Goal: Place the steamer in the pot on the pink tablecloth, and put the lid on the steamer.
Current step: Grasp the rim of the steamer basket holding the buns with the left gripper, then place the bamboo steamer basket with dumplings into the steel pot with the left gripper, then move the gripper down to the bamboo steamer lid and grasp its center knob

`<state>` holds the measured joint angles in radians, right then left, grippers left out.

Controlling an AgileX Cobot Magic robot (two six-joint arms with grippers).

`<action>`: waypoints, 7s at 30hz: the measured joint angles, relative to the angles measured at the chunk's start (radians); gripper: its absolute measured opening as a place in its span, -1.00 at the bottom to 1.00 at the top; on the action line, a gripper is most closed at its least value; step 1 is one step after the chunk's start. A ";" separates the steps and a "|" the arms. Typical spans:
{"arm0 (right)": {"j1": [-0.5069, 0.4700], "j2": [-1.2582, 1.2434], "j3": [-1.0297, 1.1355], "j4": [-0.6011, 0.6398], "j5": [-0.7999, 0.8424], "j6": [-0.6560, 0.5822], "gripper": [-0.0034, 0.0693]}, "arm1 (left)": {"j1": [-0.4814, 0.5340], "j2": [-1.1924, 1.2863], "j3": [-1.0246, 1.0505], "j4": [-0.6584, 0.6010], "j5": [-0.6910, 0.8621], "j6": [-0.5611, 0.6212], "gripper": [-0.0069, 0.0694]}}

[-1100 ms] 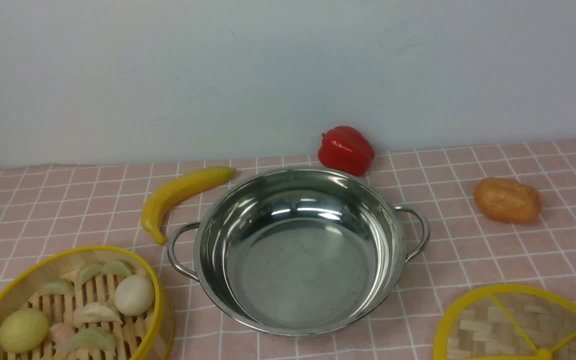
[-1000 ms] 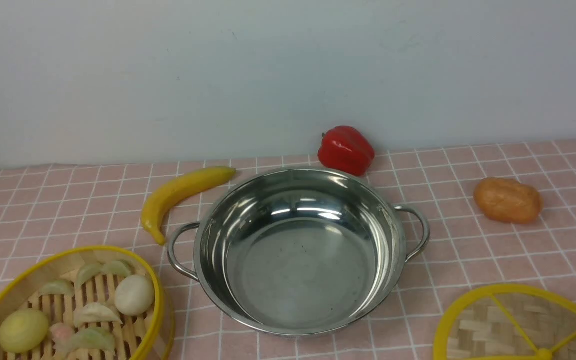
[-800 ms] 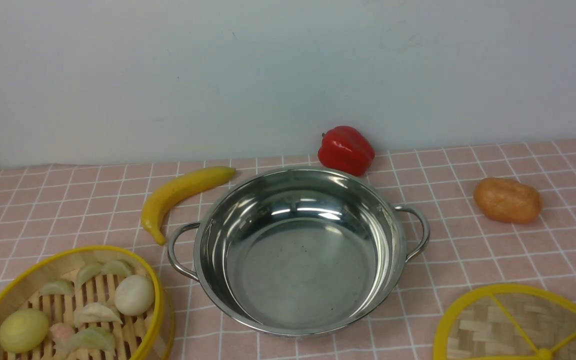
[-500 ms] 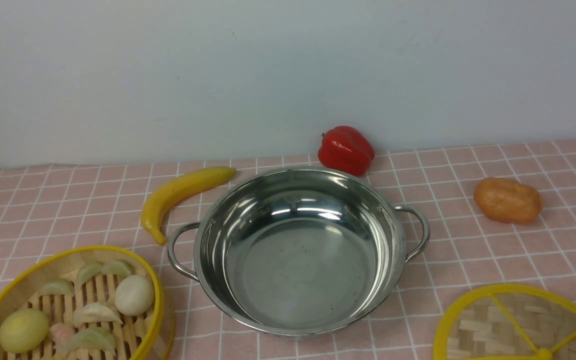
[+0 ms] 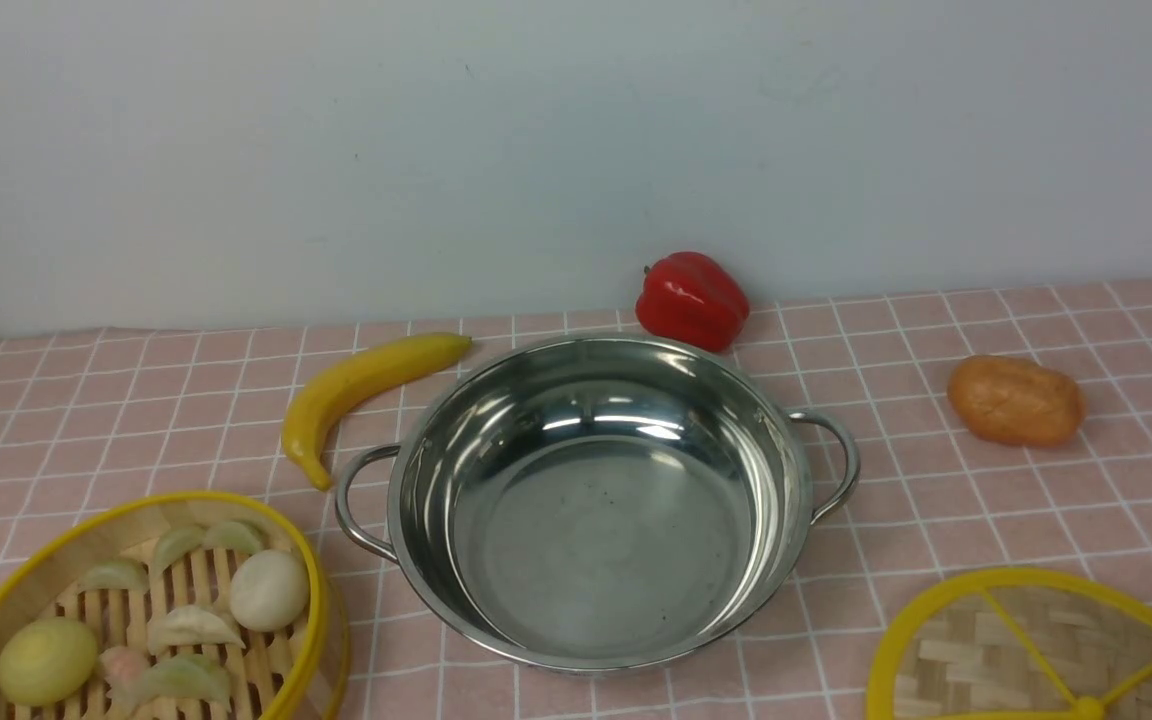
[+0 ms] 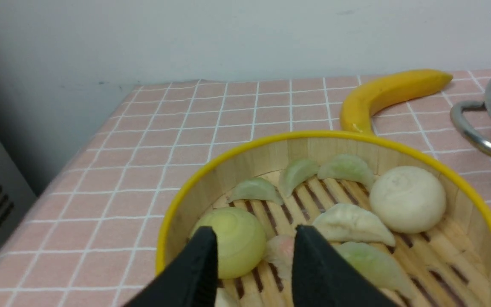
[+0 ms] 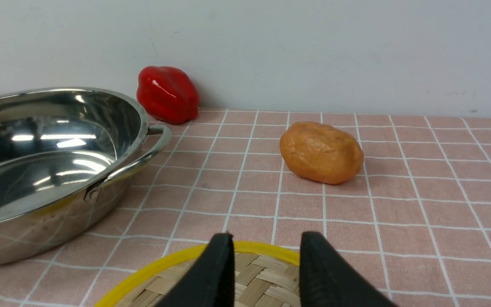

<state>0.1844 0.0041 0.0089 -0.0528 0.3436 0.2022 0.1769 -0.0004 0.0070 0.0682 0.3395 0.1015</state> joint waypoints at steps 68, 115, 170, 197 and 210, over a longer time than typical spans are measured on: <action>0.000 0.000 0.000 0.001 -0.001 0.000 -0.24 | -0.244 1.437 -0.698 -0.375 0.455 0.757 0.33; 0.000 0.000 0.000 0.001 -0.002 0.000 -0.24 | -0.781 1.717 -1.410 -0.195 0.779 0.656 -0.74; 0.000 0.000 0.000 0.002 -0.002 0.000 -0.24 | -0.788 1.758 -1.734 -0.121 0.868 0.323 -0.64; 0.000 0.000 0.000 0.002 -0.002 0.000 -0.24 | -0.696 1.403 -1.523 -0.198 0.558 0.252 -0.79; 0.000 0.000 0.000 0.002 -0.002 0.000 -0.24 | -0.071 0.588 -0.452 -0.440 0.073 0.359 -0.68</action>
<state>0.1844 0.0041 0.0089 -0.0510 0.3418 0.2023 0.1062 0.5881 -0.4452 -0.3723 0.4130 0.4610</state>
